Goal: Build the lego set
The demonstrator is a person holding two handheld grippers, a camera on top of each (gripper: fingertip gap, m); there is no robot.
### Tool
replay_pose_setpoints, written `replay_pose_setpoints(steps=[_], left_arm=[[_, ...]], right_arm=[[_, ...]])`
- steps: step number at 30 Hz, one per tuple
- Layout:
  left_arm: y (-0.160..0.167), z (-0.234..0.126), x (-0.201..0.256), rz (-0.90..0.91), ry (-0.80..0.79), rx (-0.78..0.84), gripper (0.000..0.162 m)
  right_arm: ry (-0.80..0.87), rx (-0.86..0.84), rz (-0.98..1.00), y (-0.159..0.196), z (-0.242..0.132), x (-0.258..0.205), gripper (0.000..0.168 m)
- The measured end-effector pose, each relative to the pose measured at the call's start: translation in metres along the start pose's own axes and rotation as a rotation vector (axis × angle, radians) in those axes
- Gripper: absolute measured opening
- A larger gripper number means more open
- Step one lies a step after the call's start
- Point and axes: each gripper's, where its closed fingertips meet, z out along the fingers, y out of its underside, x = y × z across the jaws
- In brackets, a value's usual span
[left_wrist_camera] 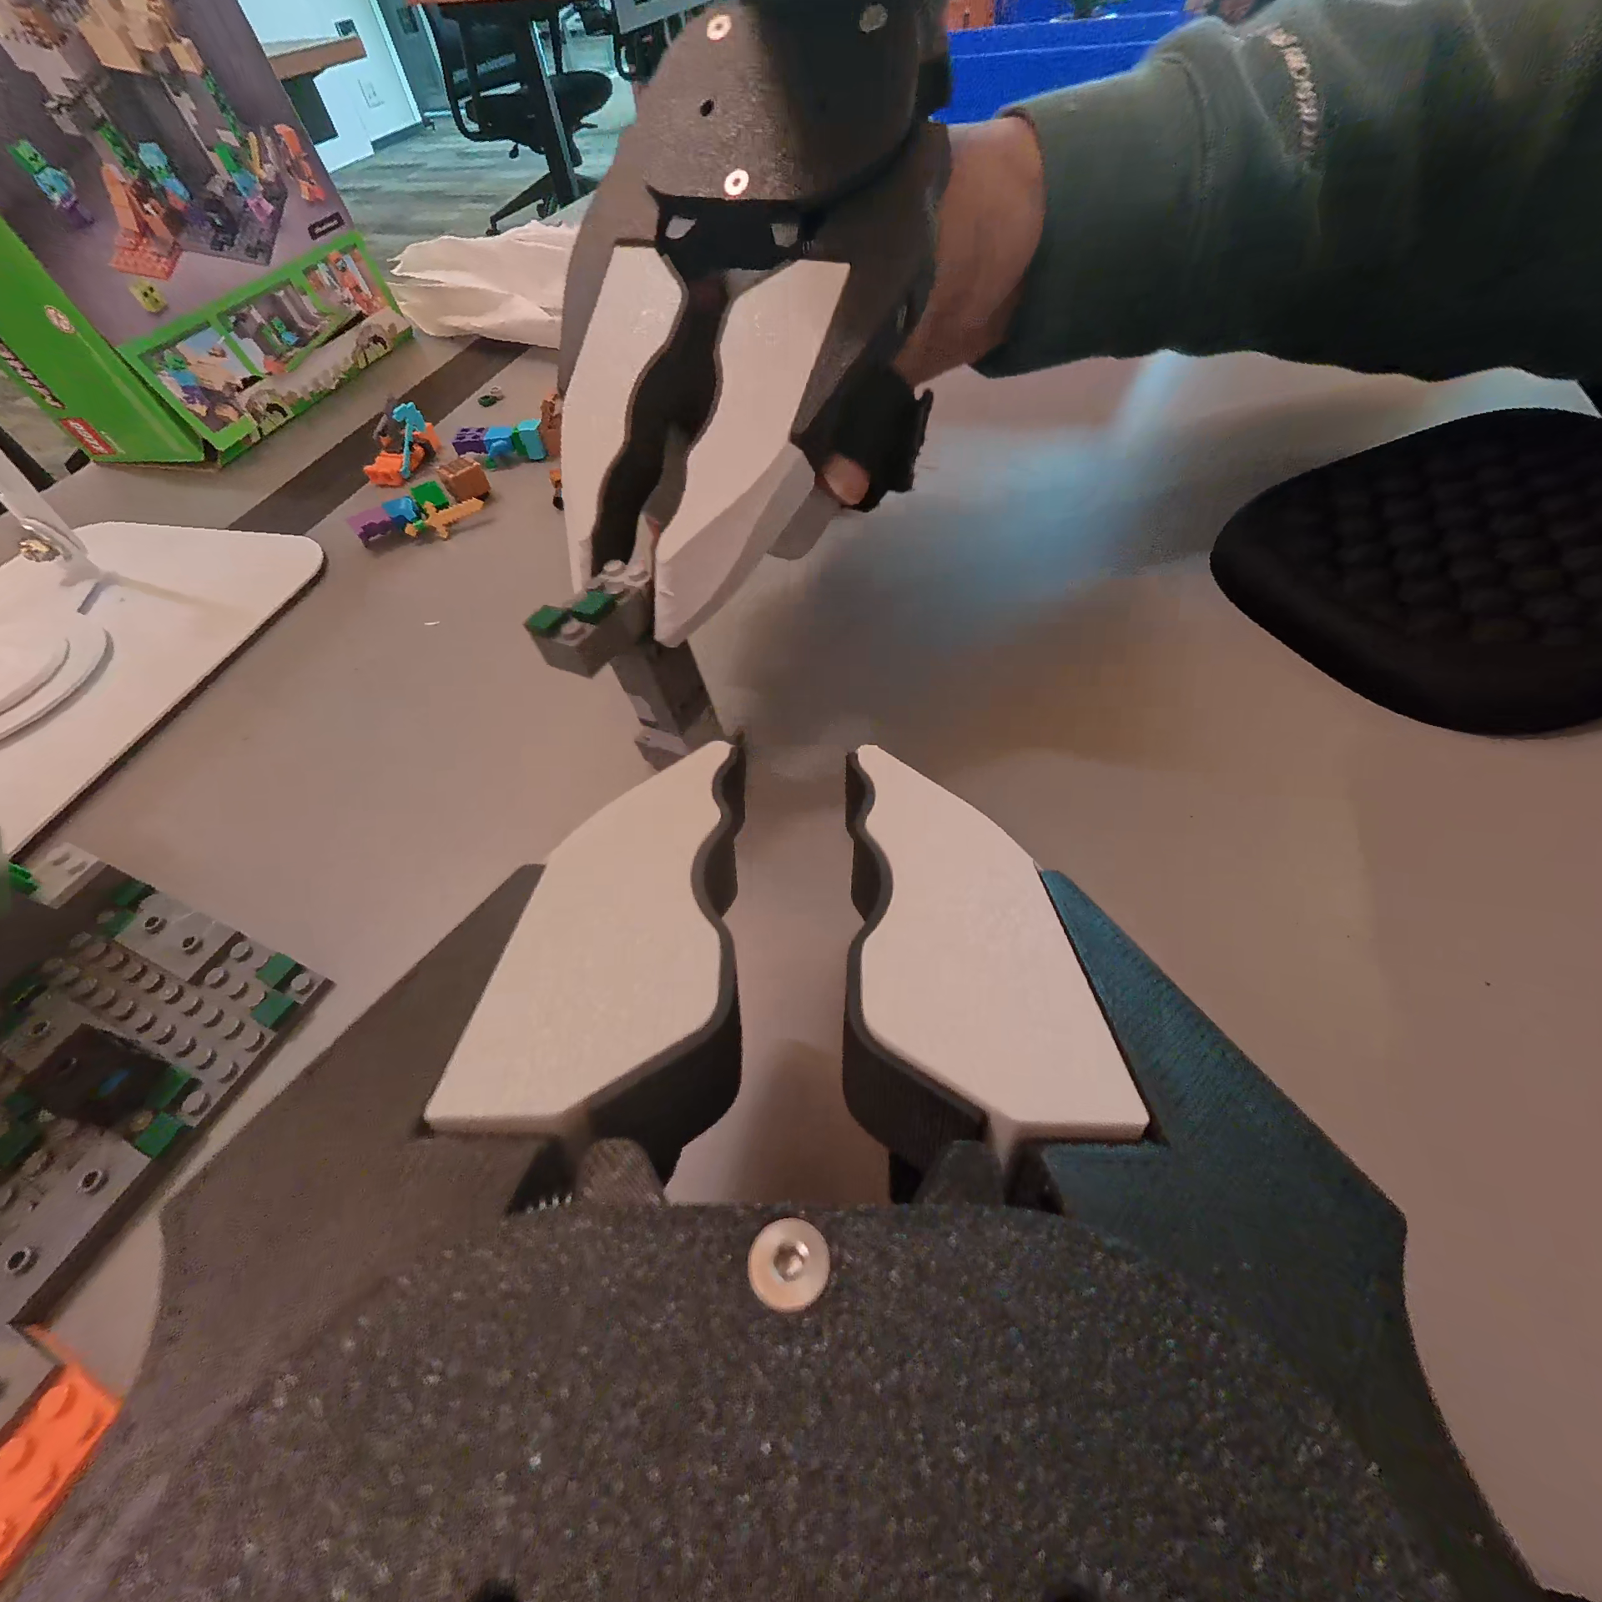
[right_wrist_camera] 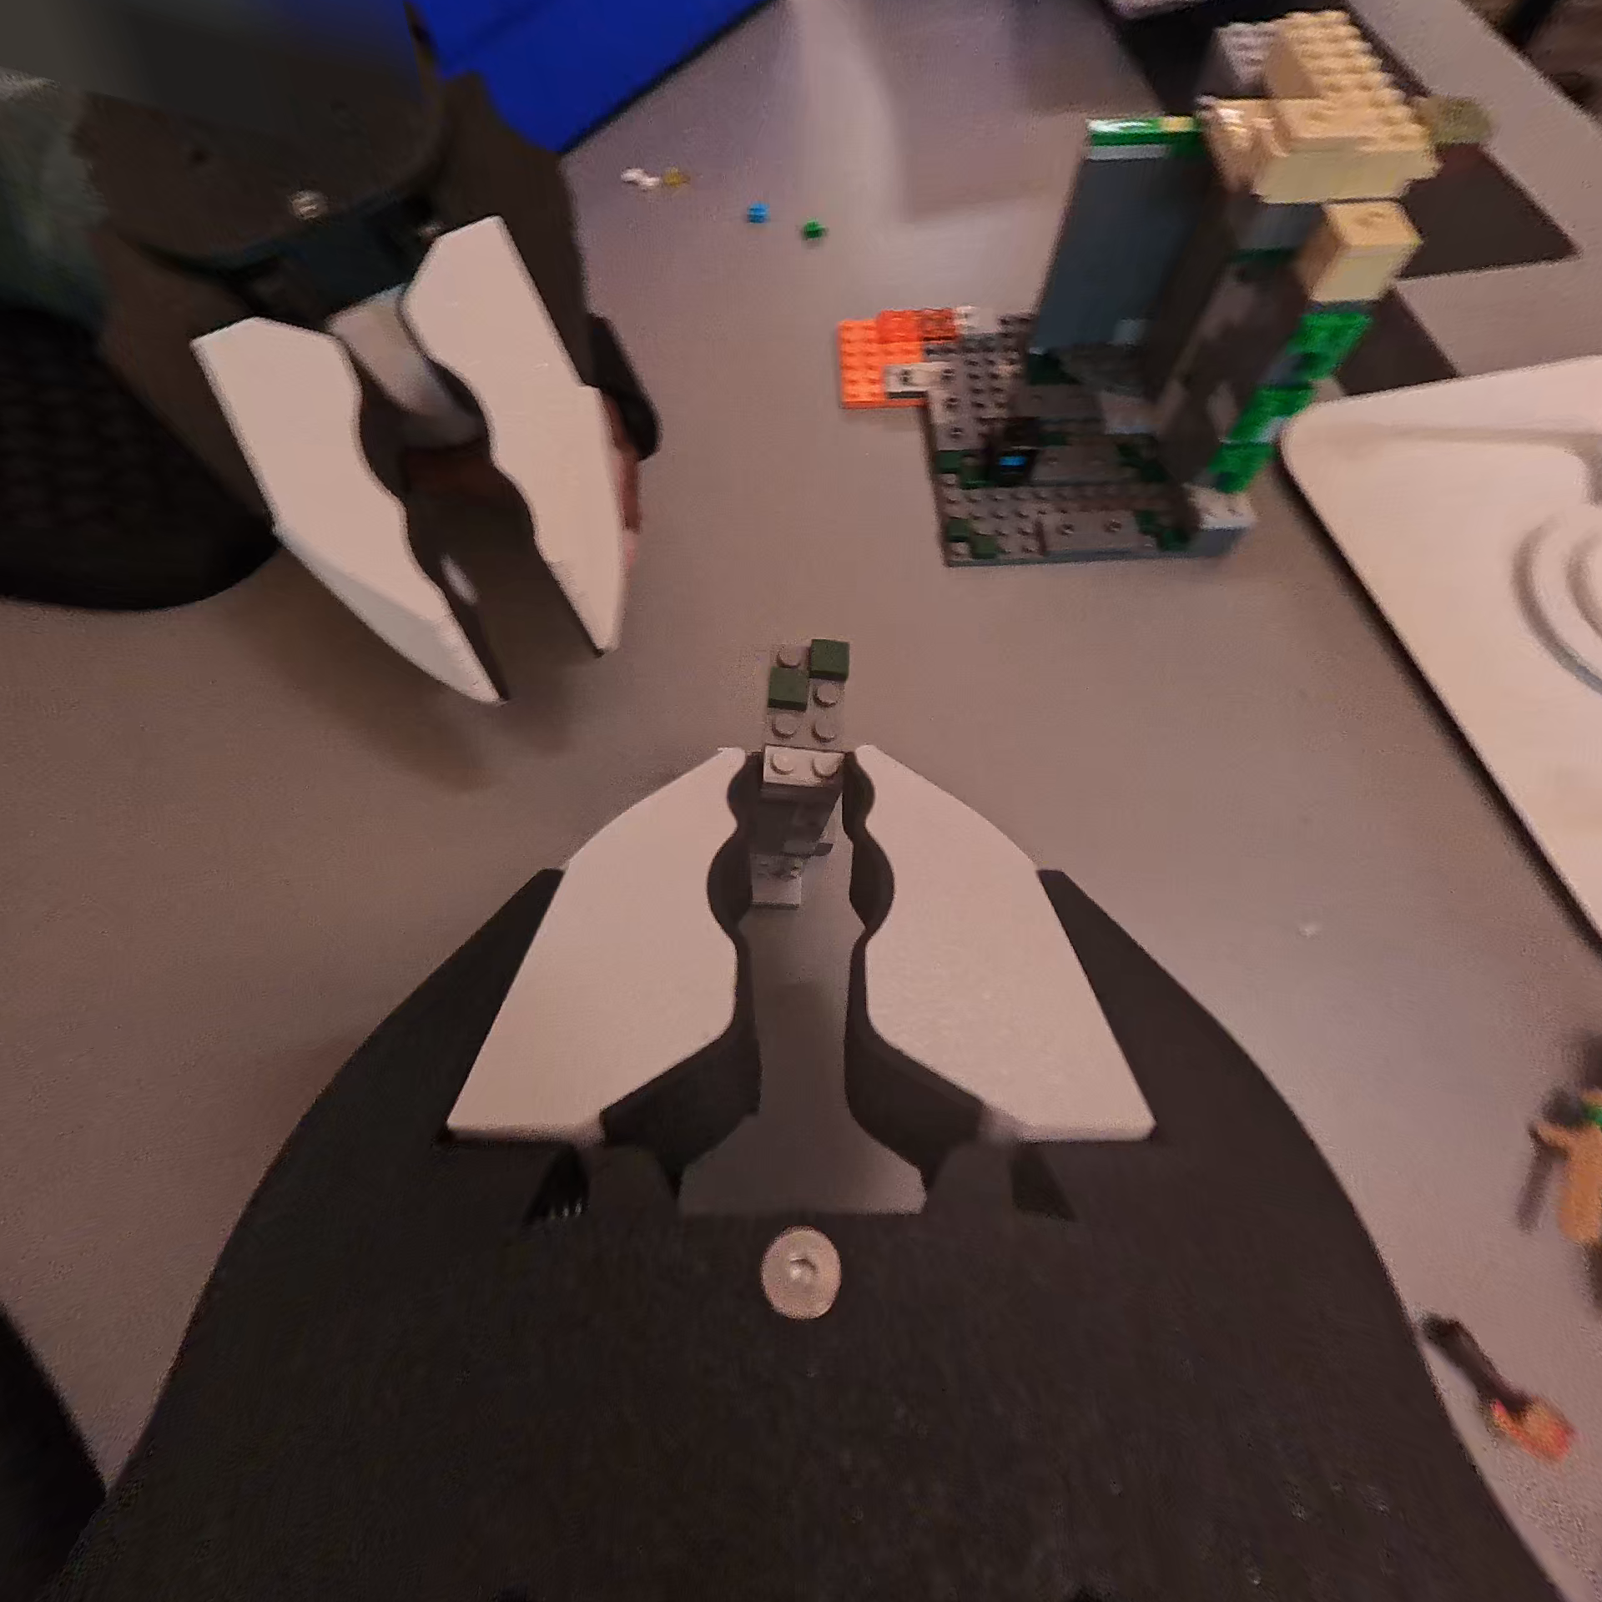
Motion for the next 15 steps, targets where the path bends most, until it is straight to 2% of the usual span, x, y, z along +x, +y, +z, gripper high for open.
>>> replay_pose_setpoints(steps=[3, 7, 15], left_arm=[[0.0001, 0.0001, -0.0009, -0.003, -0.006, -0.002, 0.021], [0.0008, 0.0012, -0.0008, 0.003, -0.009, -0.008, 0.021], [0.0005, 0.0011, 0.0007, 0.011, -0.009, -0.009, 0.021]], right_arm=[[0.198, 0.006, 0.08, 0.0008, -0.0014, 0.0103, 0.017], [0.383, 0.016, 0.193, 0.0021, -0.0034, 0.0127, 0.017], [0.43, 0.014, 0.217, 0.0021, -0.0015, 0.0145, 0.018]])
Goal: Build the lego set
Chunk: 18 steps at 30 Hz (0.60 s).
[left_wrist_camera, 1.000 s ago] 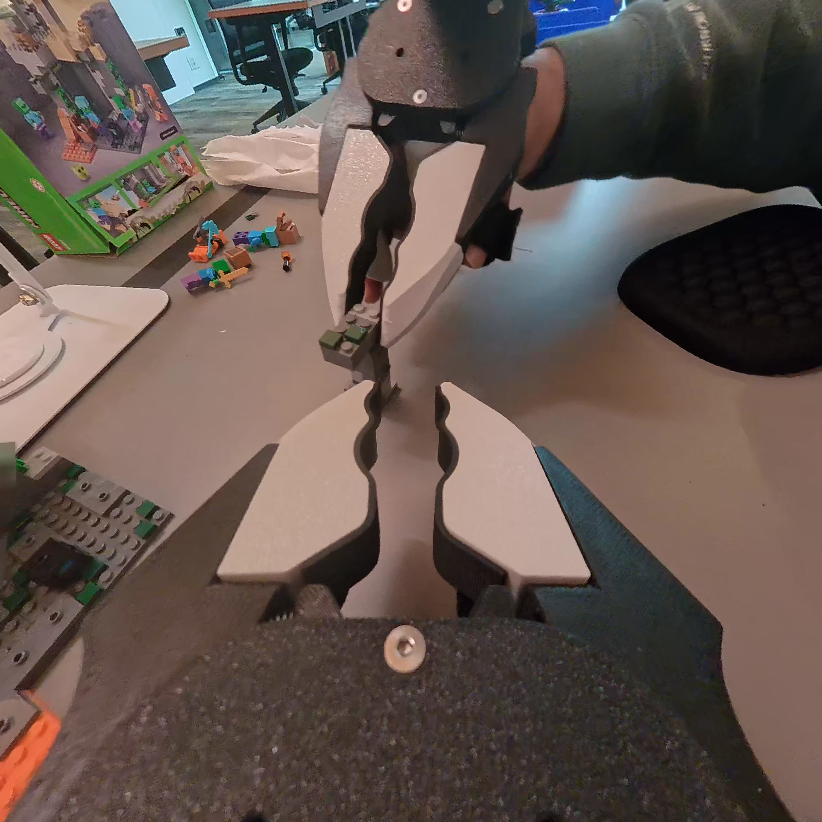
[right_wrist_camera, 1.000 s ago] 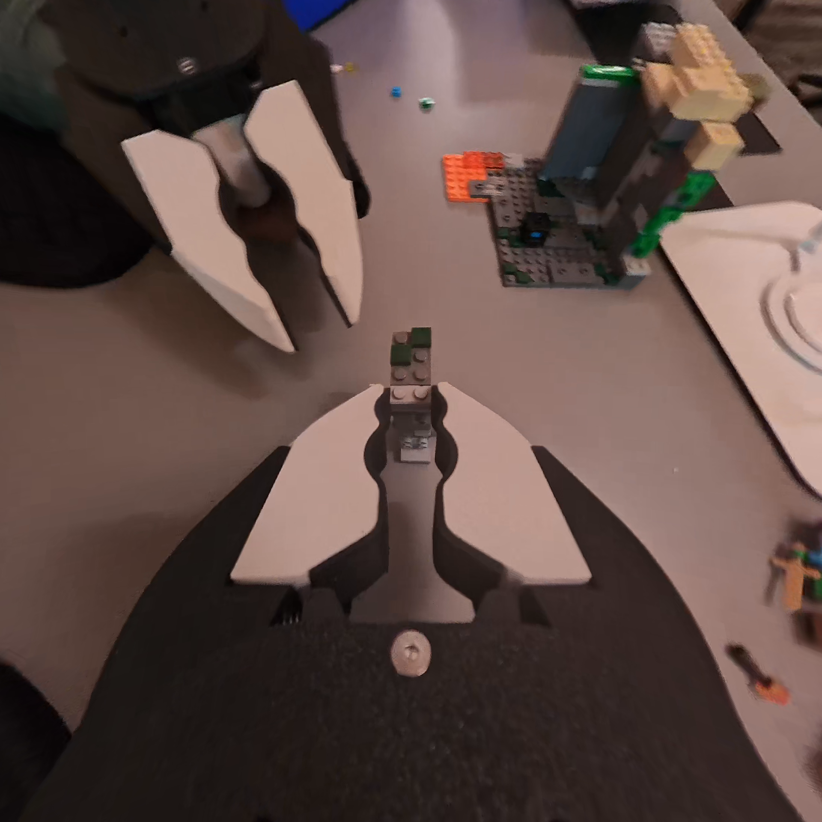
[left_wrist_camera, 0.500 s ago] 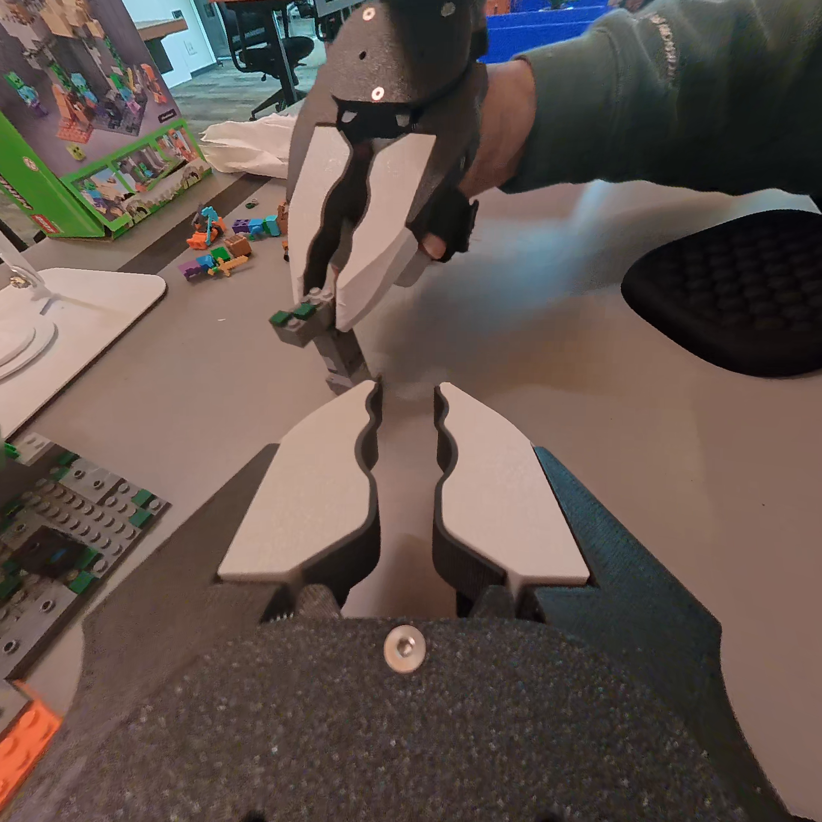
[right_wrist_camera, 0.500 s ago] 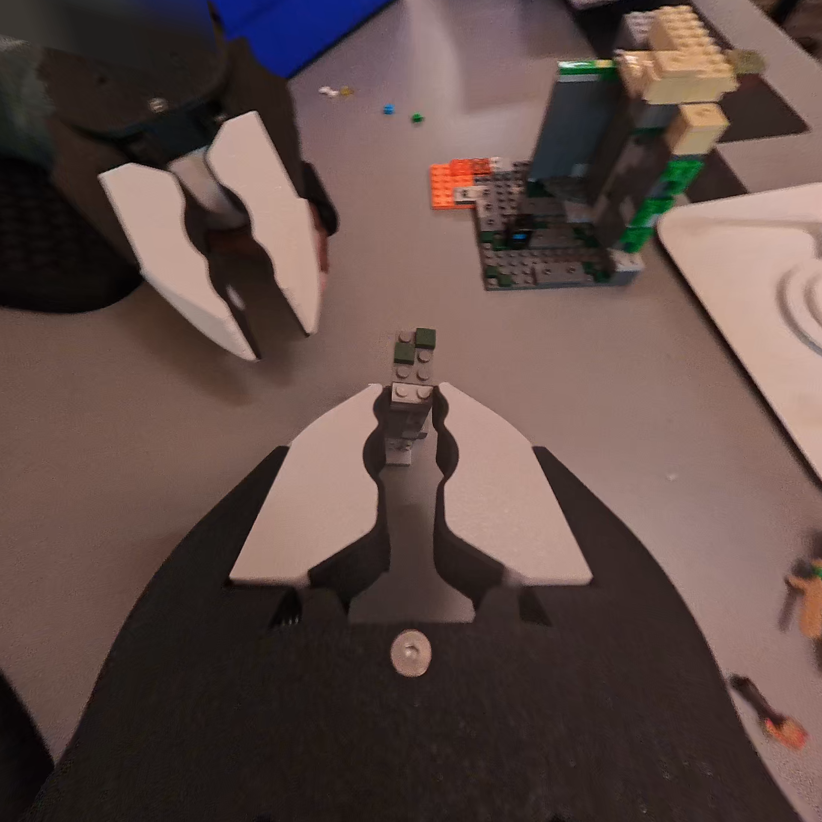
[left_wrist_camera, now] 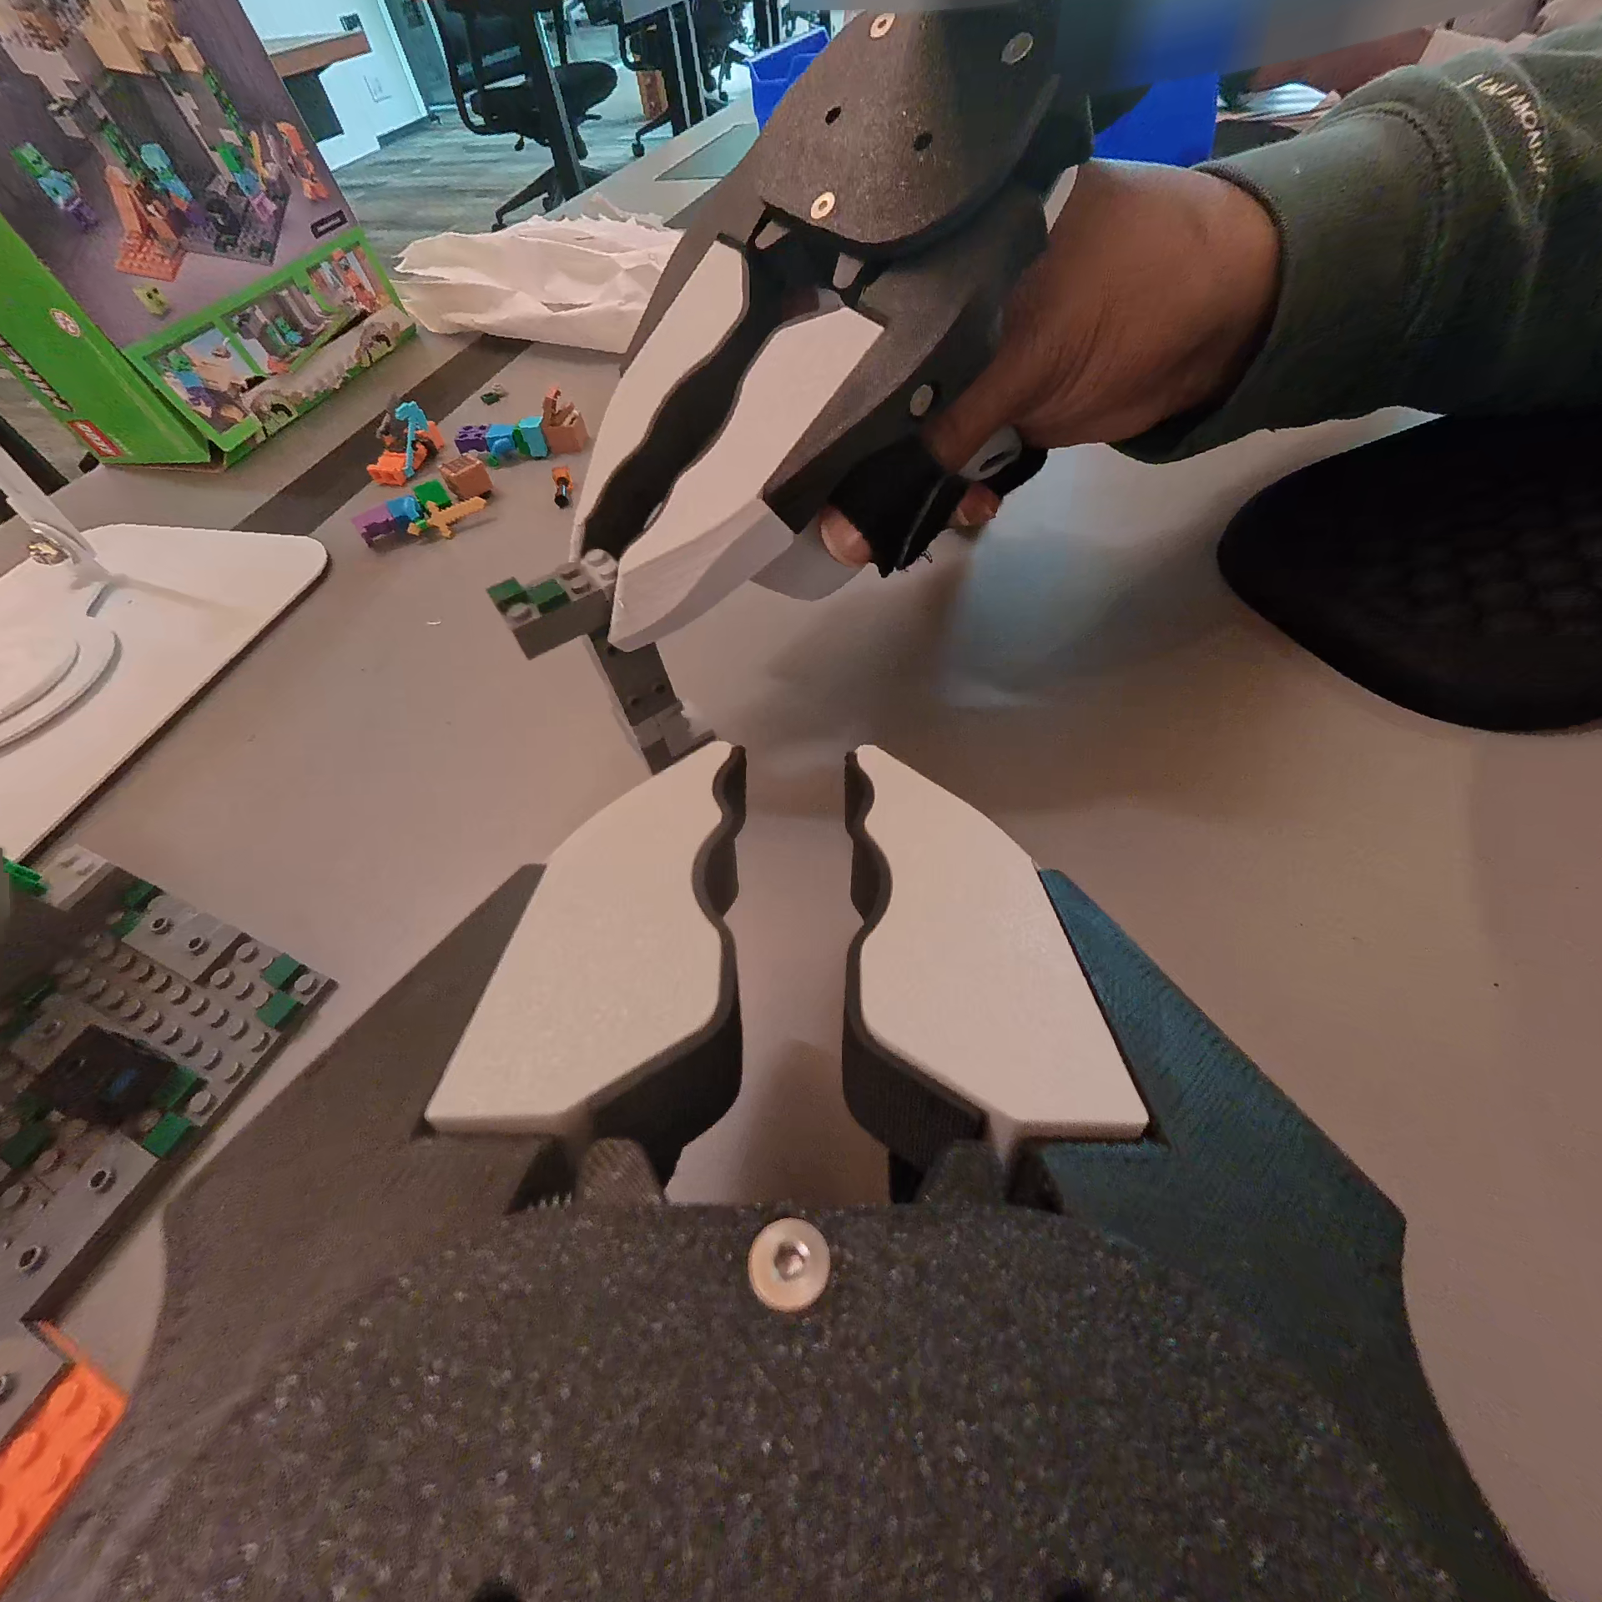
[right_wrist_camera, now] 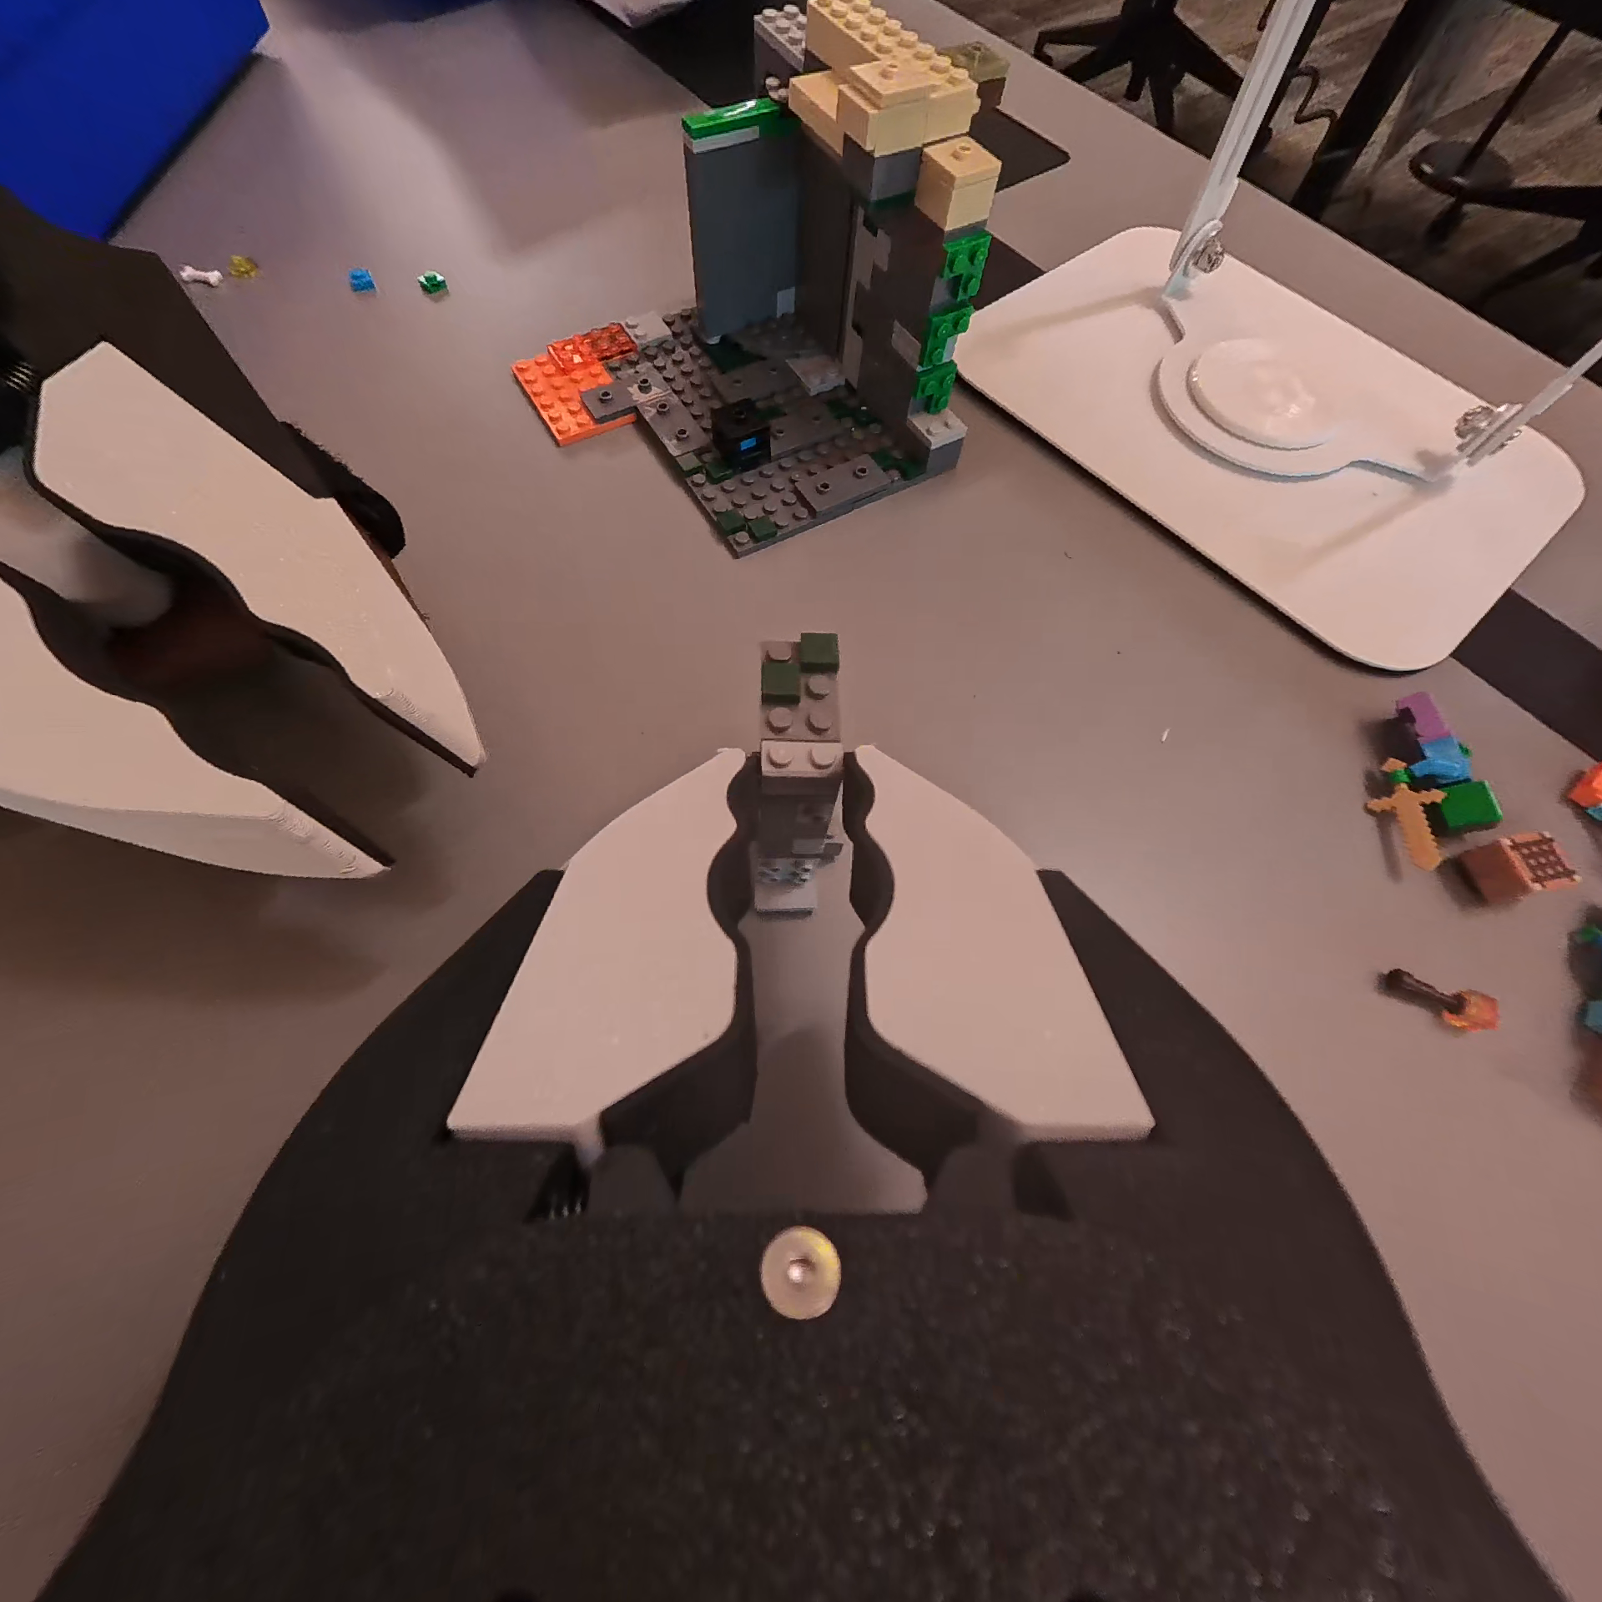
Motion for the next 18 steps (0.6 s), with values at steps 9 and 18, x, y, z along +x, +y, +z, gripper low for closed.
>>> replay_pose_setpoints(steps=[9, 18], left_arm=[[0.0, 0.0, -0.001, -0.009, 0.0, 0.003, 0.021], [0.0, -0.001, -0.003, -0.014, -0.007, 0.007, 0.02]], right_arm=[[-0.016, 0.052, 0.01, -0.009, -0.008, -0.002, 0.028], [-0.015, 0.212, 0.007, -0.037, -0.031, 0.002, 0.031]])
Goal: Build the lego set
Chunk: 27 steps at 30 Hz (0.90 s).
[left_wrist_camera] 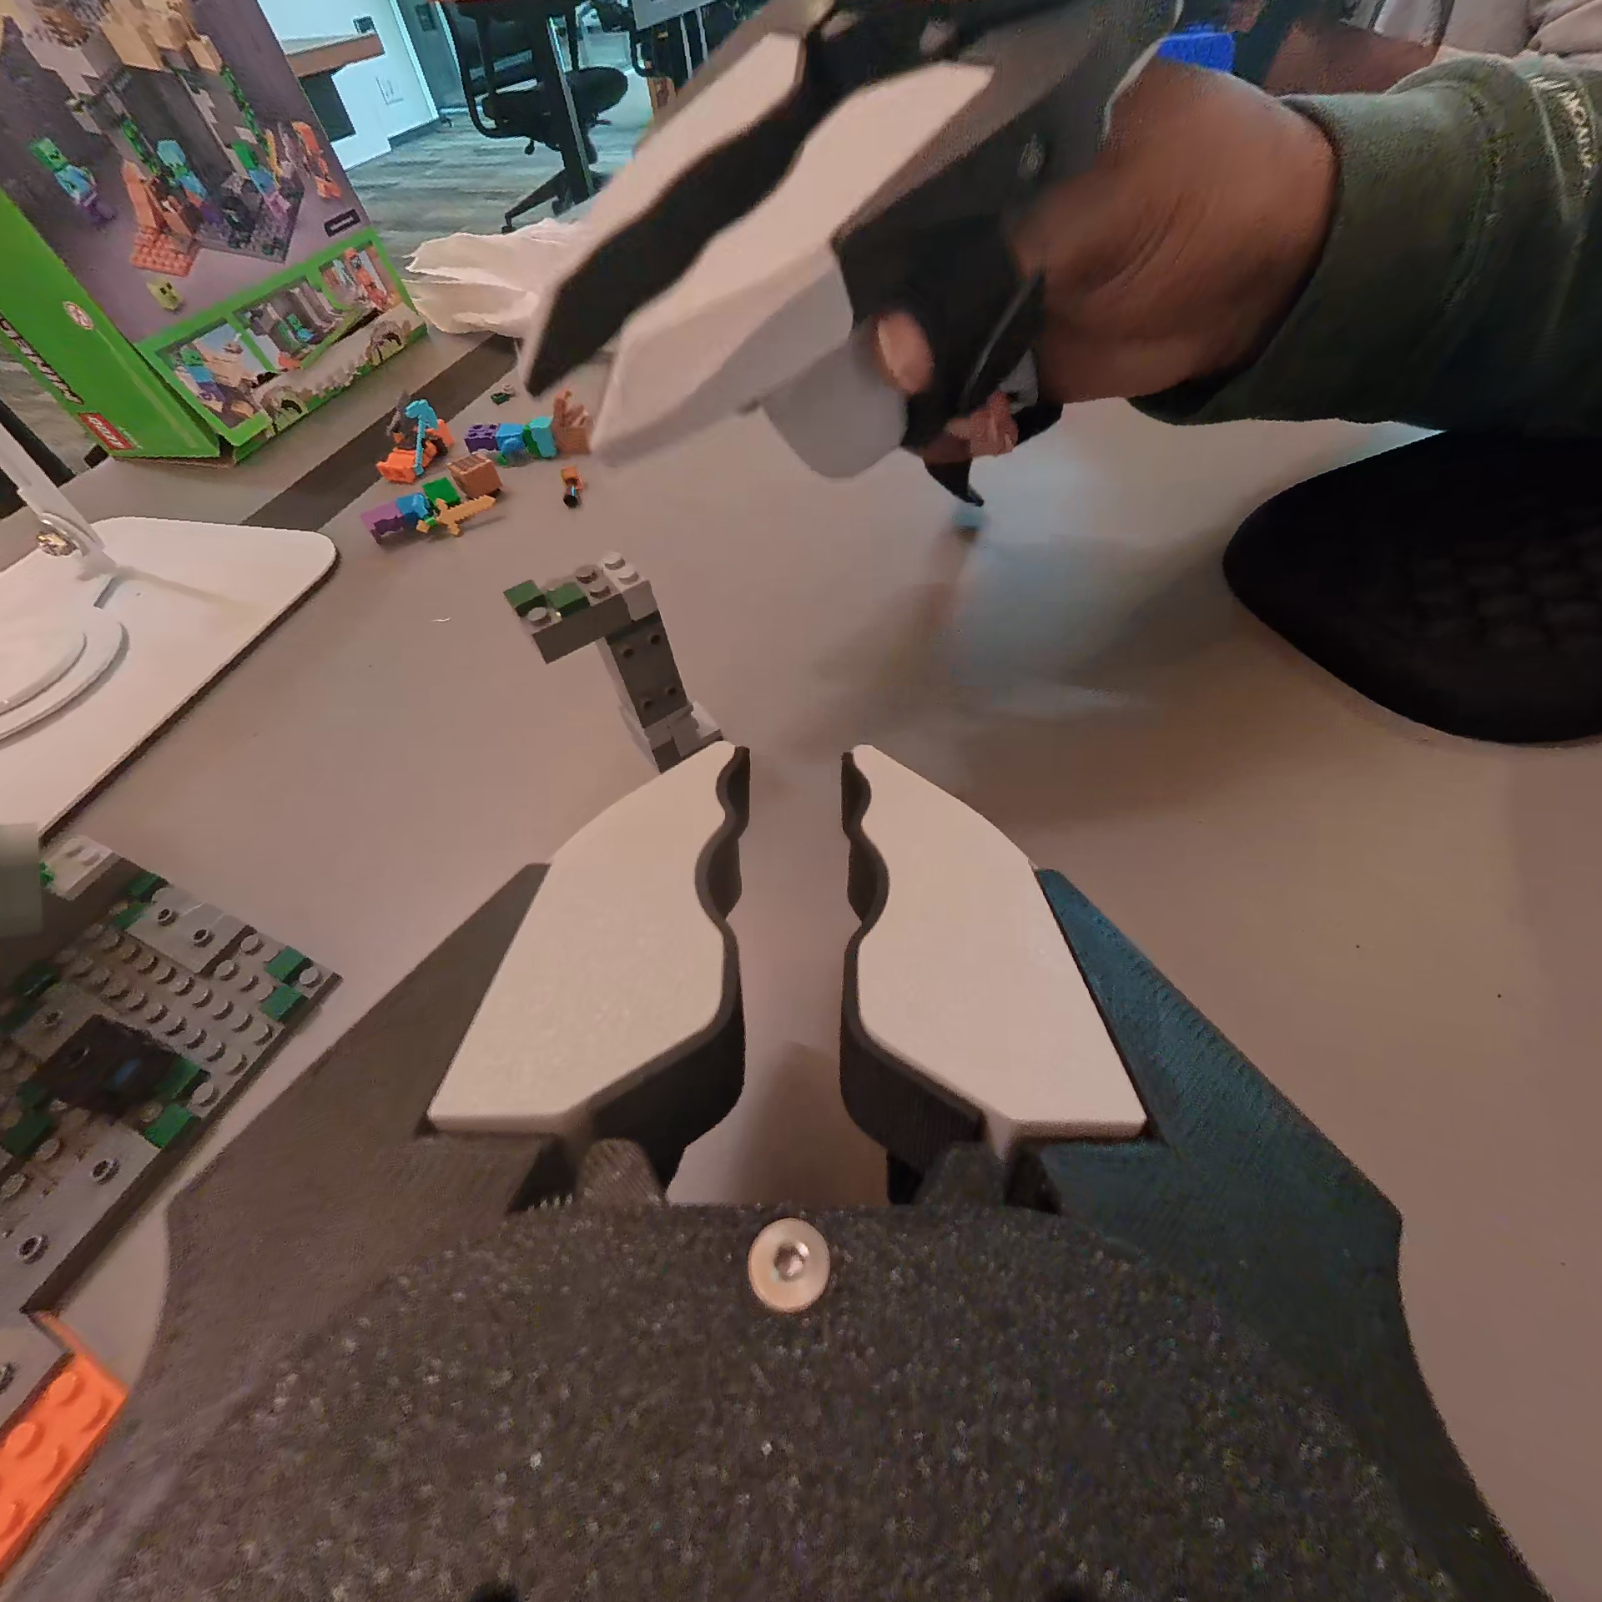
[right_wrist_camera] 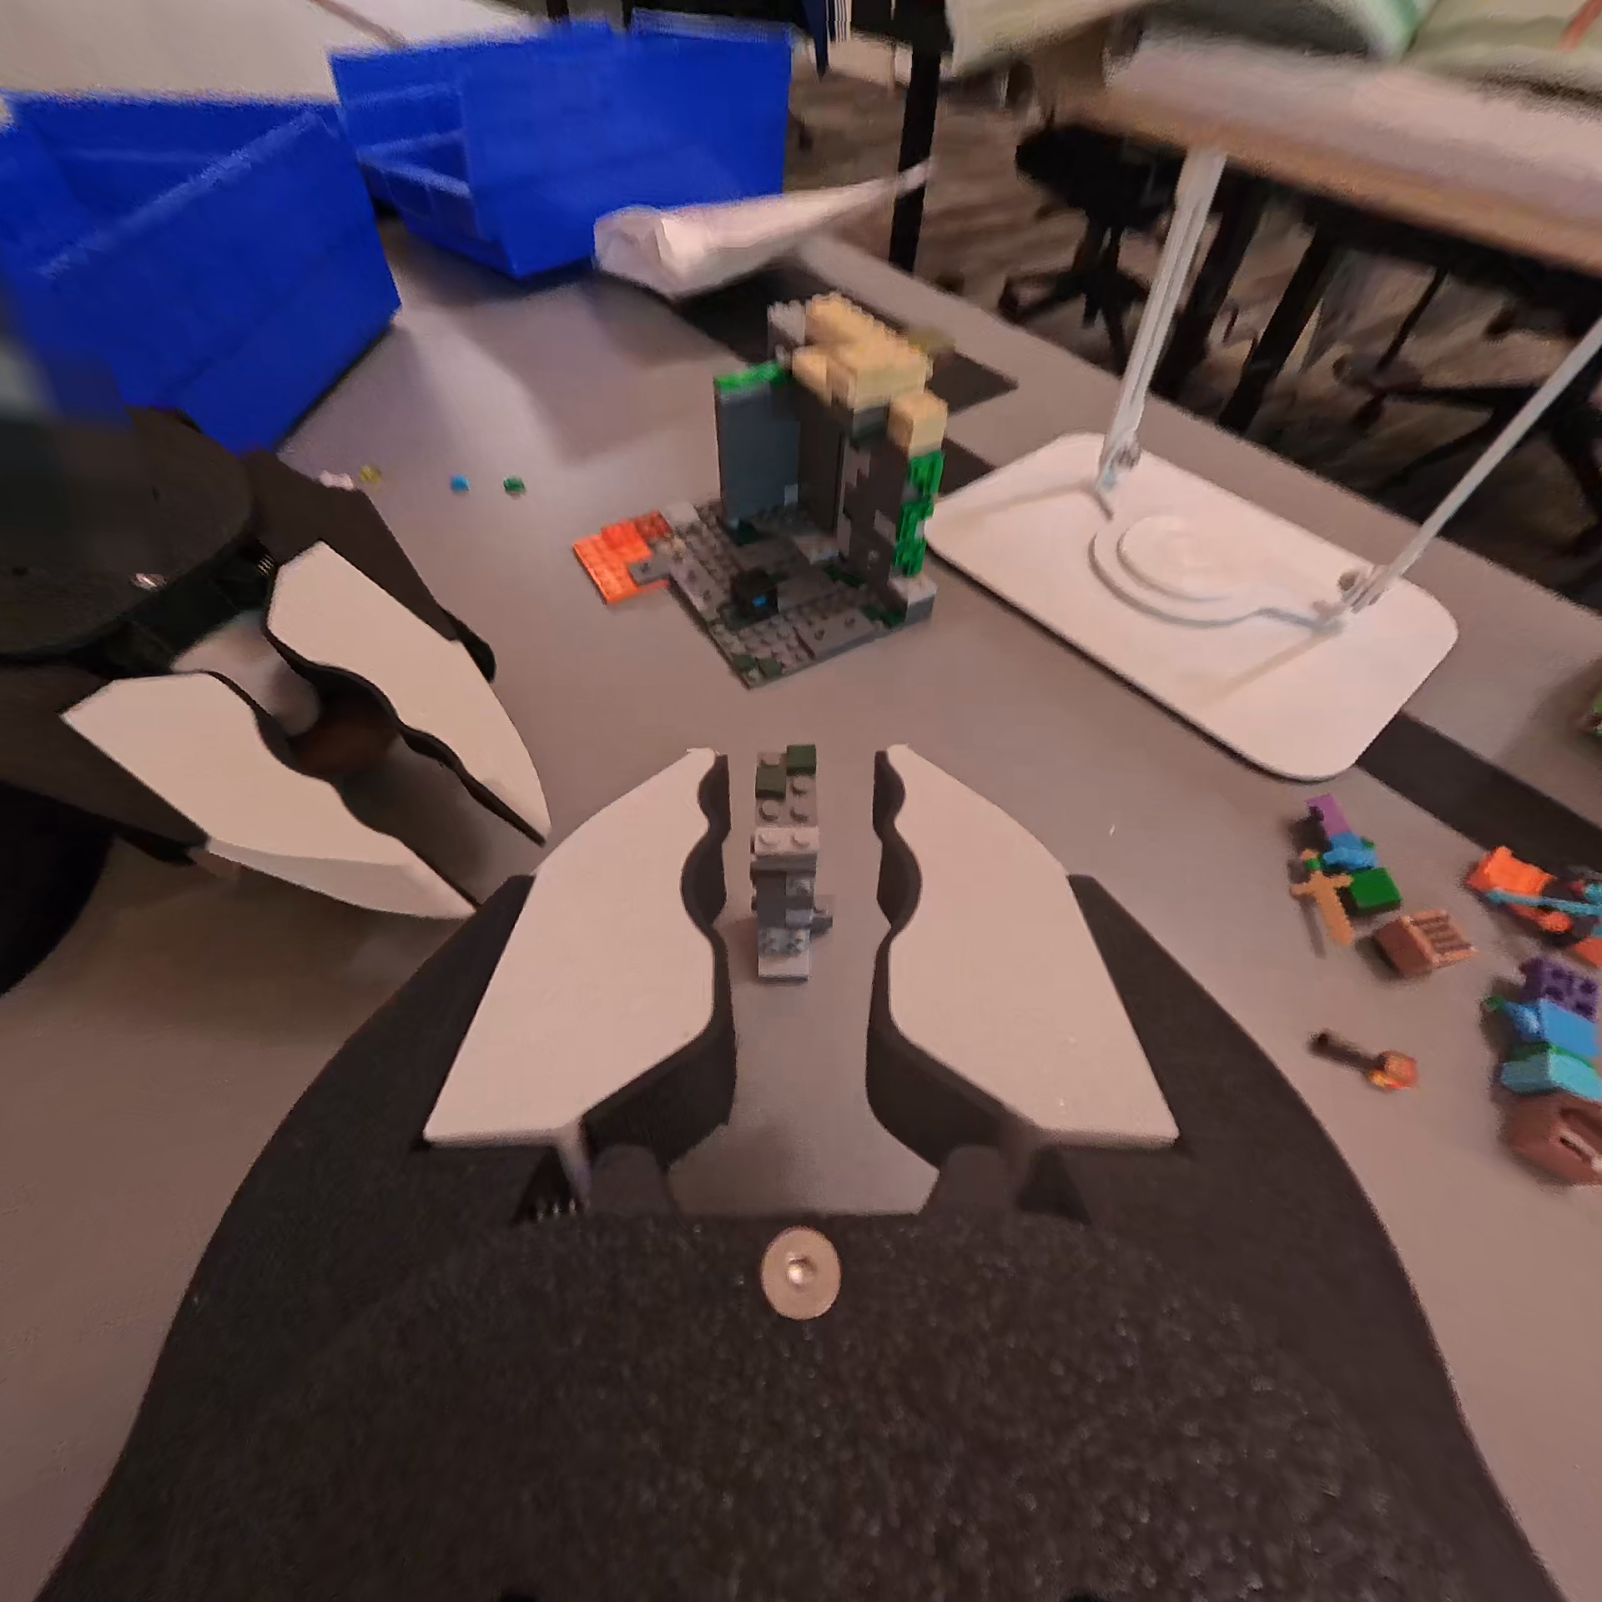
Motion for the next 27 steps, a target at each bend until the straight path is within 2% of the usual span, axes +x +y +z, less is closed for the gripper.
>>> replay_pose_setpoints(steps=[5, 7, 10, 16, 21, 27], left_arm=[[-0.008, -0.005, -0.009, -0.02, -0.048, 0.046, 0.008], [-0.015, -0.011, -0.016, -0.033, -0.082, 0.089, 0.0], [-0.024, -0.02, -0.029, -0.063, -0.154, 0.144, 0.0], [-0.049, -0.043, -0.071, -0.116, -0.361, 0.211, 0.0], [-0.091, -0.057, -0.106, -0.106, -0.488, 0.256, 0.0], [-0.17, -0.069, -0.149, -0.066, -0.625, 0.368, 0.0]], right_arm=[[0.068, 0.197, -0.053, -0.048, -0.015, 0.014, 0.03], [0.106, 0.235, -0.058, -0.066, -0.019, 0.023, 0.019], [0.144, 0.287, -0.026, -0.092, -0.021, 0.039, 0.0], [0.311, 0.393, -0.018, -0.135, -0.025, 0.077, 0.0], [0.455, 0.458, -0.008, -0.16, -0.035, 0.107, 0.0], [0.536, 0.475, 0.035, -0.162, -0.045, 0.142, 0.0]])
